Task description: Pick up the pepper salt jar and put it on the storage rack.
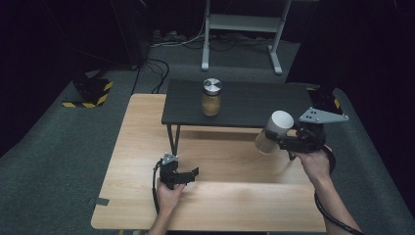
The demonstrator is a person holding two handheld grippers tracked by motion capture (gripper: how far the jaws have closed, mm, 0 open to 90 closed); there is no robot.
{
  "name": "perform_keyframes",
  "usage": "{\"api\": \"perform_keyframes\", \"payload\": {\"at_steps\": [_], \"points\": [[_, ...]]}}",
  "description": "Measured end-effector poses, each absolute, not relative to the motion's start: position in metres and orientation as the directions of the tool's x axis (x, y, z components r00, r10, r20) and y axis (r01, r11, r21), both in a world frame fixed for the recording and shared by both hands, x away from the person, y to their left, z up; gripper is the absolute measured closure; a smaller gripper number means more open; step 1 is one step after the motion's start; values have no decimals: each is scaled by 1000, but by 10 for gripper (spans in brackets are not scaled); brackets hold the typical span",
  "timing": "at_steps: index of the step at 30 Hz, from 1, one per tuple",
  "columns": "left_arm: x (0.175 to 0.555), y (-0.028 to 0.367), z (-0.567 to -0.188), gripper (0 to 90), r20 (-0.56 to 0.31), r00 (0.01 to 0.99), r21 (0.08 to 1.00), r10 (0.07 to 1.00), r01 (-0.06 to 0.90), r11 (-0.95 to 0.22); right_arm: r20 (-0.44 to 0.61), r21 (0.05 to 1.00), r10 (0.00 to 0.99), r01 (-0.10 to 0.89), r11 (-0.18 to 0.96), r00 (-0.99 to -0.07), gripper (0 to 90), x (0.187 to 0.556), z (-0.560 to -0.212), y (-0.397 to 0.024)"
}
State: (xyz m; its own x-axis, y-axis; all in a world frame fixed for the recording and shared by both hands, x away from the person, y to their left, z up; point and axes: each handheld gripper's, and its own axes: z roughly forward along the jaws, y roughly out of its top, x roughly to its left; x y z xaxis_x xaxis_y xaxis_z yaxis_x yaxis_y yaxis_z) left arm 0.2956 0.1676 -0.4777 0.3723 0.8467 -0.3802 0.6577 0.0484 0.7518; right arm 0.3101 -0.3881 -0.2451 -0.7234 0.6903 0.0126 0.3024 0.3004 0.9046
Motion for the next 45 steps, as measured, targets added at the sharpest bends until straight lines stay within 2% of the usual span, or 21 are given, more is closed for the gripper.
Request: {"api": "perform_keyframes", "payload": {"at_steps": [23,45], "points": [[296,168,-478,5,-380,374,752,846,658,47,-18,909,691,275,311,-723,350,337,-206,-374],[296,168,-478,5,-382,377,751,844,659,46,-18,890,751,332,313,-660,350,373,-200,-357]]}}
